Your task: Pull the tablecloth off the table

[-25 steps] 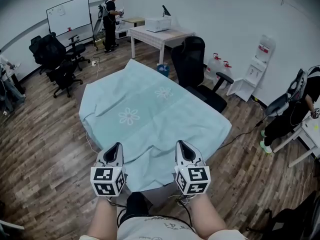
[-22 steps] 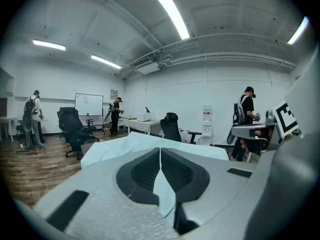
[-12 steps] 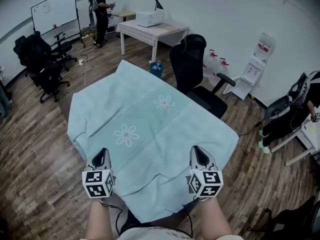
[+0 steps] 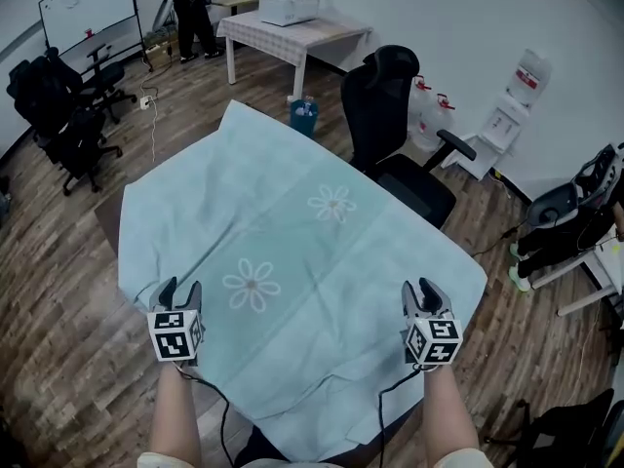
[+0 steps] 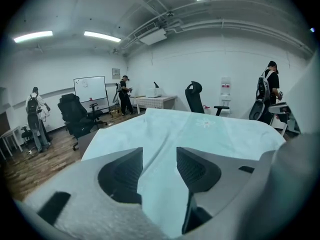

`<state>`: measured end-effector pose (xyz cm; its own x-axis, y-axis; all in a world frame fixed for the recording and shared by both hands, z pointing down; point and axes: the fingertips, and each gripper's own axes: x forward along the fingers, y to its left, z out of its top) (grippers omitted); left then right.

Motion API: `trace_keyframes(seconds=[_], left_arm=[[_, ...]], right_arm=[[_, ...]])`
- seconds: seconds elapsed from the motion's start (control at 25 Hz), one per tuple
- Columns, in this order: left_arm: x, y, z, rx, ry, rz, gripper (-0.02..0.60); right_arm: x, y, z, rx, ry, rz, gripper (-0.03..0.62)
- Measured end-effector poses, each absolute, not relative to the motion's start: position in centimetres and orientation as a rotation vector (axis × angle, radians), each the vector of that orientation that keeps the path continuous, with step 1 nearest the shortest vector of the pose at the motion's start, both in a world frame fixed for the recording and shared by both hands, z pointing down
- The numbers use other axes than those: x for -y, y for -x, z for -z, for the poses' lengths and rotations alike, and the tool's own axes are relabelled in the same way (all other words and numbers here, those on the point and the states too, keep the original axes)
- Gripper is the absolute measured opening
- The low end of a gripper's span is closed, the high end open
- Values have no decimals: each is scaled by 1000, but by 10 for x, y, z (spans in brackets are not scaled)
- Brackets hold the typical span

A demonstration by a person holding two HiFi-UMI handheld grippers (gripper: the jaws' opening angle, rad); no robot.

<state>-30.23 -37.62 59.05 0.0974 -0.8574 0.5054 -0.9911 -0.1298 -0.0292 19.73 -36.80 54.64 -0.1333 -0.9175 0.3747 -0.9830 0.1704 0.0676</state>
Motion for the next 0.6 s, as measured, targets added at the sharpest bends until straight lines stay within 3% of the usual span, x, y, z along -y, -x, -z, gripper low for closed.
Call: trace_keyframes(seconds=[0.28,0.6], left_arm=[[444,330,-660,1735,-2032,-759,230],[491,314,-714,1621,-2059,-904,255]], right_arm=[[413,-248,-636,1913,-1820,-506,183],[432,-276,-709,1783,-1801,-685,224]])
